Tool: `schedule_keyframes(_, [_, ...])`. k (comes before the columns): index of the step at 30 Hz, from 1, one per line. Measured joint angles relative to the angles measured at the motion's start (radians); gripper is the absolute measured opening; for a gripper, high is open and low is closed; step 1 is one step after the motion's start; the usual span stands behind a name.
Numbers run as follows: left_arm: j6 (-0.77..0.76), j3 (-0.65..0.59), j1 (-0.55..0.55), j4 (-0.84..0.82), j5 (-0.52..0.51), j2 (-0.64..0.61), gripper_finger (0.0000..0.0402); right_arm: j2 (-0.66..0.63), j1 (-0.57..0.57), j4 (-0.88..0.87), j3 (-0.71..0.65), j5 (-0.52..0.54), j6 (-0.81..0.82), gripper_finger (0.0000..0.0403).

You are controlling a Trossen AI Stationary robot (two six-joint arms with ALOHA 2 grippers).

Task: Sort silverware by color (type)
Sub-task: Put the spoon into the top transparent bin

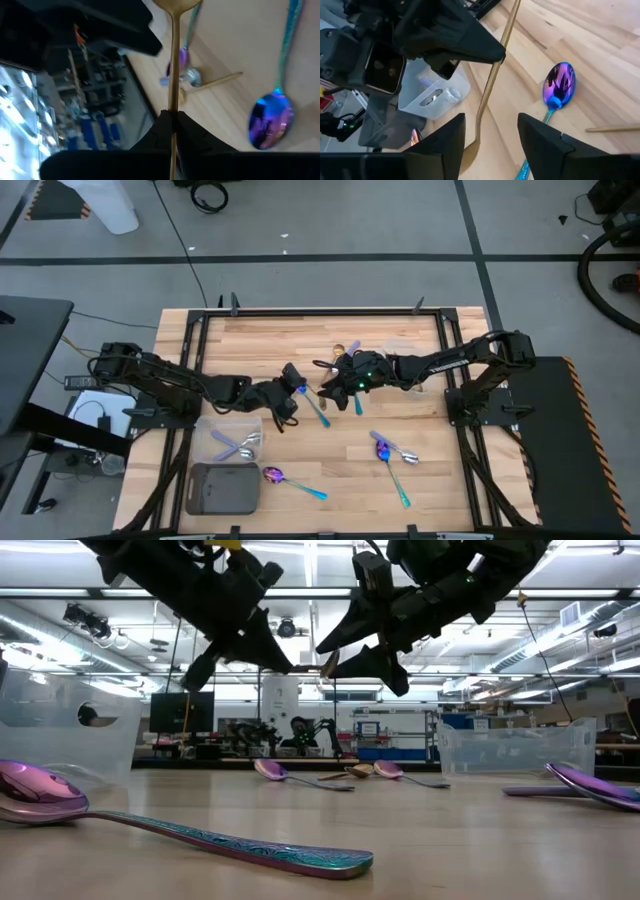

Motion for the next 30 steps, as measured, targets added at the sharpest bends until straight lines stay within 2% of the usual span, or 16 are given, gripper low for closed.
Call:
schedule_keyframes(15, [0.346, 0.000, 0.001, 0.259, 0.080, 0.028, 0.0014, 0.000, -0.008, 0.098, 0.001, -0.096, 0.001, 0.0152])
schedule_keyframes(21, [0.357, 0.000, 0.002, 0.270, 0.091, 0.028, 0.0014, 0.000, -0.008, 0.098, 0.001, -0.097, -0.033, 0.0126])
schedule_keyframes(30, [0.361, 0.000, 0.002, 0.262, 0.091, 0.028, 0.0014, 0.000, -0.020, 0.089, 0.000, -0.138, -0.041, 0.0063])
